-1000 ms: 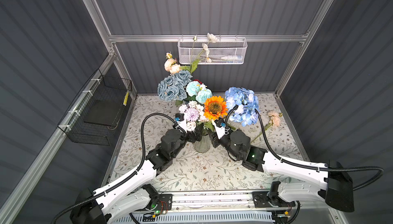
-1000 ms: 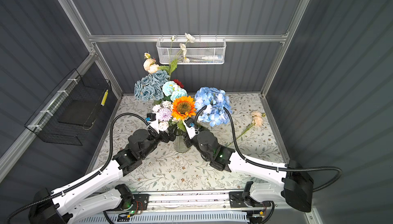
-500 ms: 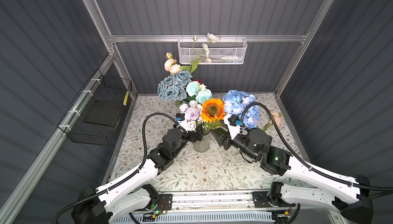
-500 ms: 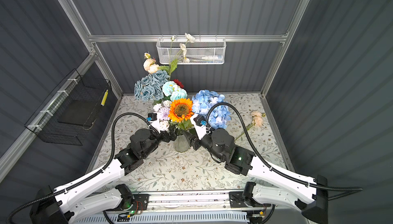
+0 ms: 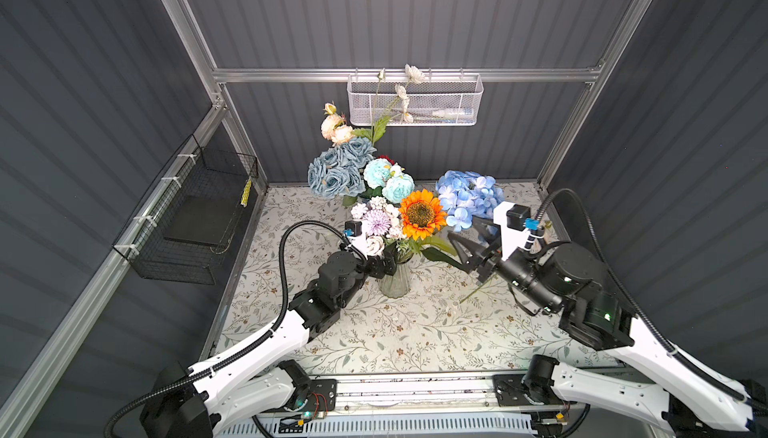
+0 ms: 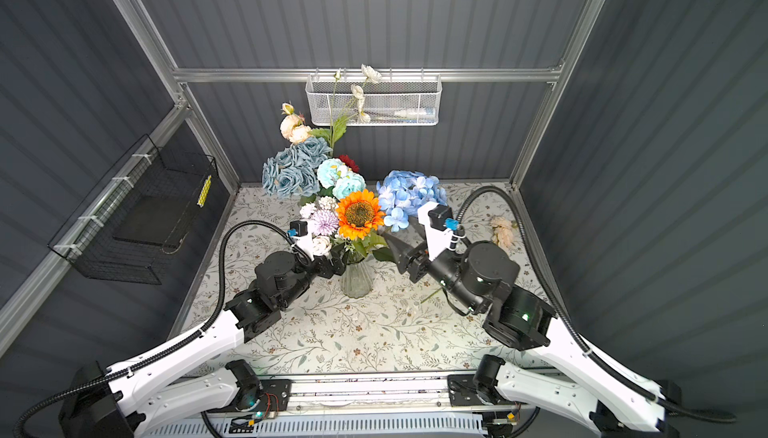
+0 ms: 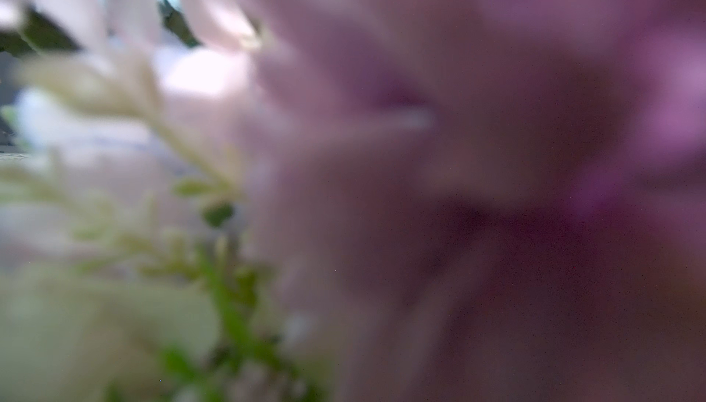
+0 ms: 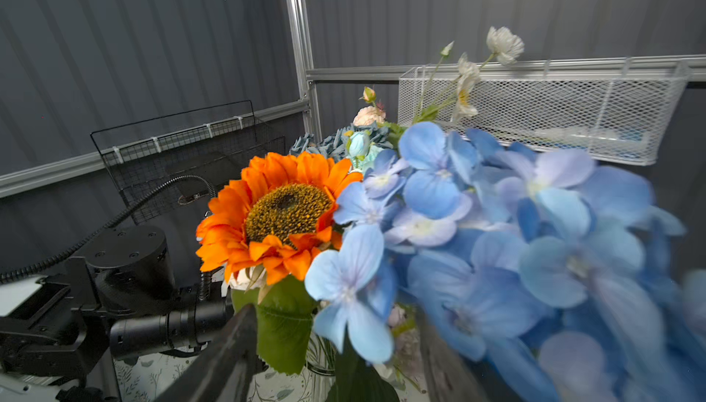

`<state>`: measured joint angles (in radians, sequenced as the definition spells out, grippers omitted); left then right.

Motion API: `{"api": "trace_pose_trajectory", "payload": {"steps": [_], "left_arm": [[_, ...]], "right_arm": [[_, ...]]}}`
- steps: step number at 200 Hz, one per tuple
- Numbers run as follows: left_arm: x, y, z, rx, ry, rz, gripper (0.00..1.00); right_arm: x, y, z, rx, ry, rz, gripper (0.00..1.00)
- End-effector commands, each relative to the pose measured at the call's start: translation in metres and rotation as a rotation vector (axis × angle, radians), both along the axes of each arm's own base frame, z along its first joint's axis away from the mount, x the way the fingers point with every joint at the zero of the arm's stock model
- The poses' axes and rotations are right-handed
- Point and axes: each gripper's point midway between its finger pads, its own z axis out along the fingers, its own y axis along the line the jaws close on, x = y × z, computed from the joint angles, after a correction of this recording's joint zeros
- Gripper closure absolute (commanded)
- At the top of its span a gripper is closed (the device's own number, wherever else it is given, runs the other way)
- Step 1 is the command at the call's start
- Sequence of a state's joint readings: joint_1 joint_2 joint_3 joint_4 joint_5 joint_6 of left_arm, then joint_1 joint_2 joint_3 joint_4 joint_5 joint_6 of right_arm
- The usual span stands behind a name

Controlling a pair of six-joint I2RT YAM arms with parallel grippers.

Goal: Arrange the flowers into the vase
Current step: 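Open the right gripper and move it toward the peach carnations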

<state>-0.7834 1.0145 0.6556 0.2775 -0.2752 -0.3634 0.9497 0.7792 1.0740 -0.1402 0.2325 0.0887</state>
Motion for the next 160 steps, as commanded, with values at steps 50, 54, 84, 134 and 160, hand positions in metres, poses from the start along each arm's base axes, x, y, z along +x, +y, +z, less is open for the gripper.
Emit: {"api": "trace_pose_trajectory", "payload": {"steps": [50, 54, 84, 134, 160], "left_arm": [[0.004, -0.004, 0.009, -0.022, -0.006, -0.003, 0.01], [0.004, -0.004, 0.009, -0.023, -0.005, -0.005, 0.01], [0.004, -0.006, 0.007, -0.031, 0.005, -0.013, 0.01], [0.003, -0.007, 0.007, -0.043, 0.004, -0.019, 0.01], [0.001, -0.005, 0.007, -0.048, 0.002, -0.015, 0.01]], "right_arm": [[0.007, -0.084, -0.020, 0.103, 0.044, -0.300, 0.33], [0.007, -0.087, -0.022, 0.105, 0.044, -0.312, 0.33], [0.021, -0.109, -0.043, 0.079, 0.080, -0.448, 0.33], [0.071, -0.140, -0.125, 0.058, 0.342, -0.647, 0.33], [0.096, -0.160, -0.180, 0.115, 0.536, -0.708, 0.33]]}}
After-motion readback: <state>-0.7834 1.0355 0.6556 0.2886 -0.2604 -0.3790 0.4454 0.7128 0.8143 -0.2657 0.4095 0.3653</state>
